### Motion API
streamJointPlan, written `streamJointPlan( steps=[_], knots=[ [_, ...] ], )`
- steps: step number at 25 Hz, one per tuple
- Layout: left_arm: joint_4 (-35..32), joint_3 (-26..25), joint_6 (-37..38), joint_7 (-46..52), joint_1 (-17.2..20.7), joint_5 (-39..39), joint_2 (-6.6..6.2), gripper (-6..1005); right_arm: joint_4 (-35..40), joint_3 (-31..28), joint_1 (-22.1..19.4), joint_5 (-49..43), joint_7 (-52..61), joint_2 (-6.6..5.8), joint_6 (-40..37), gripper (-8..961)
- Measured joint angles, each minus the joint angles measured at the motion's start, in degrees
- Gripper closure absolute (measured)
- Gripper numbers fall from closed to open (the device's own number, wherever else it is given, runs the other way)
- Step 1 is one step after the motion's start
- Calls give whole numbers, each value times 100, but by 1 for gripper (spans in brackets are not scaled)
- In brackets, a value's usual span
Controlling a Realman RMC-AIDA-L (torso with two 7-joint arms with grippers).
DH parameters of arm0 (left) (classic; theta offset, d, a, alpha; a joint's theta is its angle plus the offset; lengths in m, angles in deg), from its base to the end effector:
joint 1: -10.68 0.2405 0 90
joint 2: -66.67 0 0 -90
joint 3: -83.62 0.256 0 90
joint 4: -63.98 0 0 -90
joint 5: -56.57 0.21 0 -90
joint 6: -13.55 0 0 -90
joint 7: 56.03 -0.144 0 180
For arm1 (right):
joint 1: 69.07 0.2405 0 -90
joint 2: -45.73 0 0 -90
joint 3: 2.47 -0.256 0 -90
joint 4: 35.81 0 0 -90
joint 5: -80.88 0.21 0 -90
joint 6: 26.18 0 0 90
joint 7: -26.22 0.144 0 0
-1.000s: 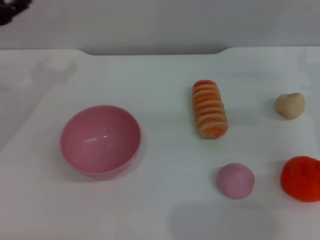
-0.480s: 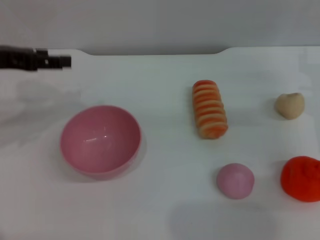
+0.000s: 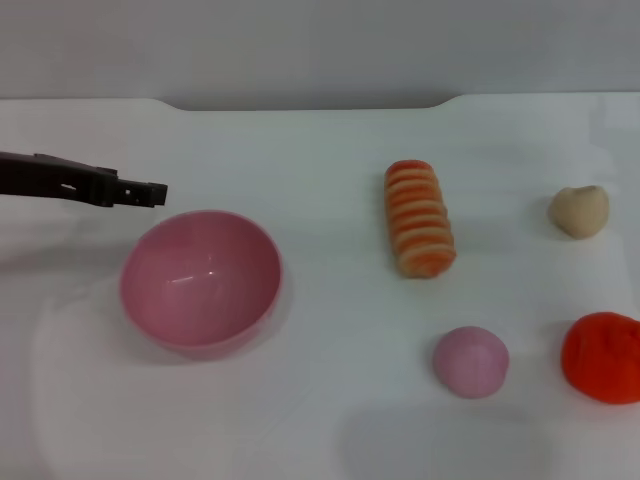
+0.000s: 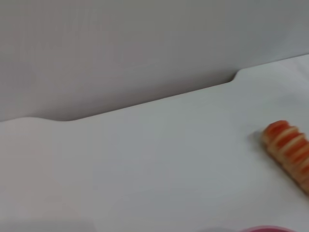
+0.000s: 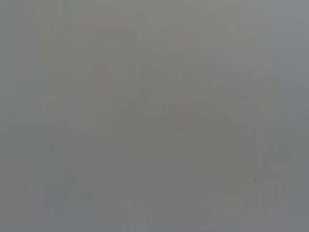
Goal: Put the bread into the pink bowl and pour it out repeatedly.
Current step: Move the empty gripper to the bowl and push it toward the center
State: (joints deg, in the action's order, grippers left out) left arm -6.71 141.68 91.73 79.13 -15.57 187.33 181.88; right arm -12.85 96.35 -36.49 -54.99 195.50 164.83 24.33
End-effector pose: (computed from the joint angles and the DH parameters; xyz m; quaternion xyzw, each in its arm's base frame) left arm -0.2490 0.3708 0.0724 -0.8685 -0.4213 -0.0476 0.2568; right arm 0.2813 0.4179 0.0373 -0.5942 0.2356 0.2876 0.7132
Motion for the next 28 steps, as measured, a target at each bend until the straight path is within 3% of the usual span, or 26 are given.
streamJointPlan(
  steps=[1, 6, 28],
  knots=[
    [-8, 0, -151, 4, 0, 237, 146, 184, -2, 1, 0, -1, 0, -1, 0, 394],
    [76, 17, -259, 58, -1, 423, 211, 185, -3, 3, -23, -5, 0, -1, 1, 394],
    [661, 213, -349, 105, 6, 476, 250, 184, 42, 100, -112, -12, 0, -2, 59, 395]
  ],
)
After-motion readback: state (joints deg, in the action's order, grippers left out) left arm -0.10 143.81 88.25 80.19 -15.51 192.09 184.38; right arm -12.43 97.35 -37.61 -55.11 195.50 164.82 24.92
